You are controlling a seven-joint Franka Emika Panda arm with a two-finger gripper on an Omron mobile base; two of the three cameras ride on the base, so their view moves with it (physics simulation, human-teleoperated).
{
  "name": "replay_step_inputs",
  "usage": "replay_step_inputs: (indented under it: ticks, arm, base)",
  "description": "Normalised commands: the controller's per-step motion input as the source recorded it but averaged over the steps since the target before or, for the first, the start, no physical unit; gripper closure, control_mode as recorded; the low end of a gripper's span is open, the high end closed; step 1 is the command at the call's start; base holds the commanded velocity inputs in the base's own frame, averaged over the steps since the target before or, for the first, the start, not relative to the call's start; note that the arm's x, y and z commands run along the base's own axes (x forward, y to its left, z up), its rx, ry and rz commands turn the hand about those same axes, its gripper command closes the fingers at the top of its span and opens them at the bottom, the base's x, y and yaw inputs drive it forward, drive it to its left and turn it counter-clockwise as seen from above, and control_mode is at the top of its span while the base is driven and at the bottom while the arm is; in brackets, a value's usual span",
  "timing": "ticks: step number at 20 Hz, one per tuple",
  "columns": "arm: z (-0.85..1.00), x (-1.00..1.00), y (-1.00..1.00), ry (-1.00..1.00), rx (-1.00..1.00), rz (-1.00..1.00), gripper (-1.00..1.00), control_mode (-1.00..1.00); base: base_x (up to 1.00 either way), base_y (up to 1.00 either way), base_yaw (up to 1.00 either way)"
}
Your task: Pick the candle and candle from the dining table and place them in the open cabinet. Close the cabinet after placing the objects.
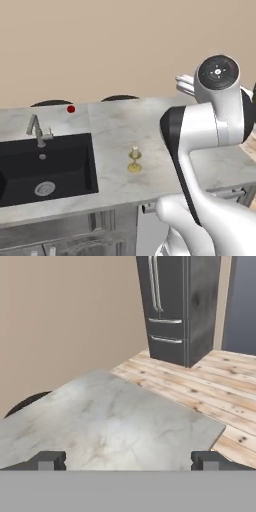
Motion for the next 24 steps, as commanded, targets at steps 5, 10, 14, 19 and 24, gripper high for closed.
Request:
replay_step_inputs:
  ticks: [5,10,14,19,24]
  arm:
    - [0.00,0.00,0.00,0.00,0.00,0.00,-1.00,1.00]
    - [0.00,0.00,0.00,0.00,0.00,0.00,-1.00,1.00]
    - [0.00,-0.09,-0.03,-0.01,0.03,-0.04,-1.00,-1.00]
    - [-0.05,-0.22,-0.01,0.00,0.15,-0.31,-1.00,-1.00]
    - [-0.12,-0.16,0.40,0.03,0.08,-0.38,-1.00,-1.00]
  base:
    - [0.47,0.24,-0.11]
    - [0.00,0.00,0.00]
    - [-0.18,-0.07,-0.05]
    - [0.00,0.00,0.00]
    - [0.00,0.00,0.00]
